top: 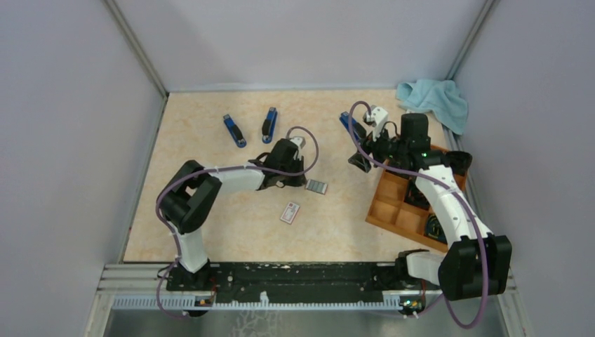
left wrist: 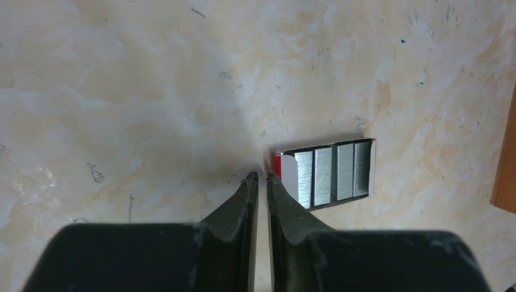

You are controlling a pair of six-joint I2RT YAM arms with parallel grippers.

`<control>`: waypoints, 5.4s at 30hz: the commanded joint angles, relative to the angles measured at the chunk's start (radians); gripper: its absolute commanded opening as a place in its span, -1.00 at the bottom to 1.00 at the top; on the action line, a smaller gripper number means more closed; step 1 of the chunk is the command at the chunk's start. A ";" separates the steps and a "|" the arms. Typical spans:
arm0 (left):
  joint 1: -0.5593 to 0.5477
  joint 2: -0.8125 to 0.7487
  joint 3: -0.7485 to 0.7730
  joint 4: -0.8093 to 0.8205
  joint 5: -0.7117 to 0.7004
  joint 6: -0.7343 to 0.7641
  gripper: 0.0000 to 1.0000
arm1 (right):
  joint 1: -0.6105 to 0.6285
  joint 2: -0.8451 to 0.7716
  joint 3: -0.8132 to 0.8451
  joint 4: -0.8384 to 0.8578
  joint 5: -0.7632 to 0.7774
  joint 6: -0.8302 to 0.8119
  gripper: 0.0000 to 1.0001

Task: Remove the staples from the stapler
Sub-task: Place the staple in the staple box, then close the staple box at the center of the board.

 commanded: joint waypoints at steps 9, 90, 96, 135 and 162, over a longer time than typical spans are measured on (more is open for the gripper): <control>-0.067 0.020 0.033 -0.030 0.041 -0.021 -0.69 | -0.006 -0.017 0.005 0.031 -0.026 -0.012 0.32; -0.274 -0.265 -0.222 -0.256 -0.261 0.196 0.02 | -0.005 -0.050 -0.107 0.010 -0.347 -0.297 0.31; -0.254 -0.299 -0.220 -0.246 -0.372 0.197 0.37 | -0.005 -0.052 -0.105 0.009 -0.348 -0.297 0.31; -0.303 -0.397 -0.347 -0.322 -0.306 -0.368 -0.42 | -0.005 -0.054 -0.104 0.002 -0.358 -0.306 0.31; -0.103 -0.295 -0.251 -0.116 -0.317 -0.004 -0.50 | -0.006 -0.060 -0.102 -0.011 -0.358 -0.322 0.31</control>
